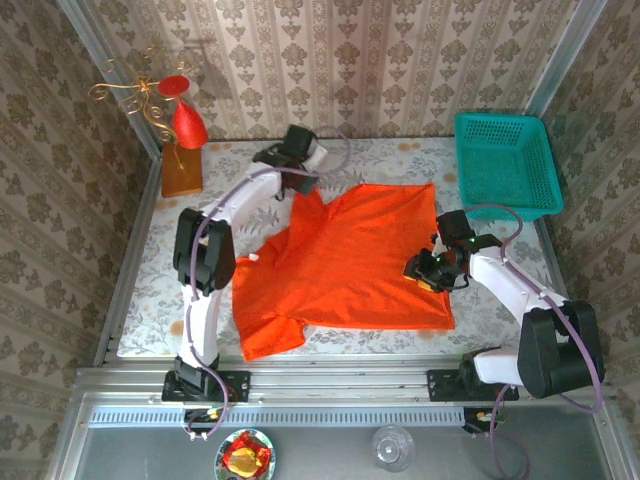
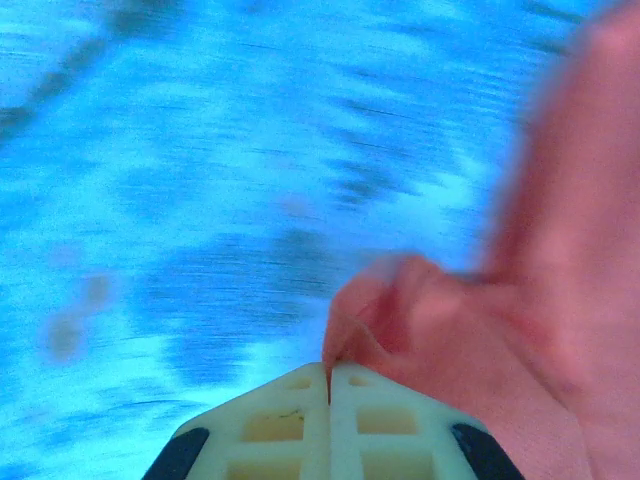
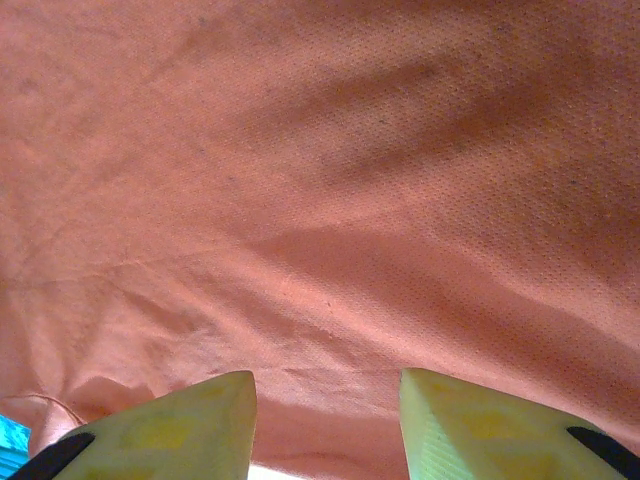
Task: Fold the inside-out t-shirt
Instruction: Smooth out the T-shirt at the center of the table.
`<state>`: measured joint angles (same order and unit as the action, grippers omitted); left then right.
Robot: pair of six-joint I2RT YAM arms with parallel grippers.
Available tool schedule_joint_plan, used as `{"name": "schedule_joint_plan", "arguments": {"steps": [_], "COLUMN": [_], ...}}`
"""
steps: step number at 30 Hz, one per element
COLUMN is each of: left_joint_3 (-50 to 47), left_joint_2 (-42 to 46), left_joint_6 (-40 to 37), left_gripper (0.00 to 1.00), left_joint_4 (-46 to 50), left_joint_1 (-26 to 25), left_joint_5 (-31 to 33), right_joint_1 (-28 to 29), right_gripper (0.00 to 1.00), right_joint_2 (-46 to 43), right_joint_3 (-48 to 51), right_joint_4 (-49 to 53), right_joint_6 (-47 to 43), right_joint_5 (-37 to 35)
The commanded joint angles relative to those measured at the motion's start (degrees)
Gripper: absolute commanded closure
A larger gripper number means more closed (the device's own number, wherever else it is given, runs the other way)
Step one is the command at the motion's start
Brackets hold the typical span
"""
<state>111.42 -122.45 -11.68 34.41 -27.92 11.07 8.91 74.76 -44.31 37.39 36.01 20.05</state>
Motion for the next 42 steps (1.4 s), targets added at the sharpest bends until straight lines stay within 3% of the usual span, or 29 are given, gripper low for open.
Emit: {"name": "schedule_joint_plan", "arguments": {"steps": [1,3,5,9,17,23,31,37,42], "left_joint_3": [8.62,16.97,23.71,22.95,4.43,-7.10,-1.38,7.25,10.34], "left_joint_2": [-6.49,-11.00,-14.00,-12.01,-1.25,0.25,-10.92,-18.45,-19.65], "left_joint_6": [-3.95,-4.20,-3.39,-1.03,11.62,15.71,19.06,19.73,20.56], "left_gripper": [0.84,0.64,0.51,0.44,0.52,0.56,0.57,0.57,0.58], "left_joint_4": [-1.89,1.85,6.38,8.63,10.33,6.07,8.56,12.98,13.92], "left_joint_1": [4.27,5.15,5.34,4.39,3.83,3.96,9.05,11.17,12.28], "left_joint_5": [20.23,25.25,25.45,19.66,-2.18,-7.55,-10.58,-9.76,-11.69], "right_joint_1": [0.31,0.32,0.32,0.32,0.23,0.08,-0.62,-1.59,-2.31], "right_gripper": [0.58,0.58,0.58,0.58,0.58,0.58,0.56,0.54,0.54], "right_joint_2": [-1.76,-2.39,-3.08,-3.01,0.84,8.15,10.66,6.69,1.58], "right_joint_3": [-1.05,-0.78,-0.43,0.11,-2.05,-6.36,-8.78,-6.73,-4.53], "right_joint_4": [2.47,2.84,3.04,2.71,0.48,-2.66,-1.46,0.70,2.87], "right_joint_6": [0.19,0.44,0.65,0.64,-0.97,-2.06,-3.05,-3.40,-3.57], "right_joint_5": [-0.89,-1.08,-1.33,-1.54,-1.16,1.14,0.03,-1.72,-3.15]}}
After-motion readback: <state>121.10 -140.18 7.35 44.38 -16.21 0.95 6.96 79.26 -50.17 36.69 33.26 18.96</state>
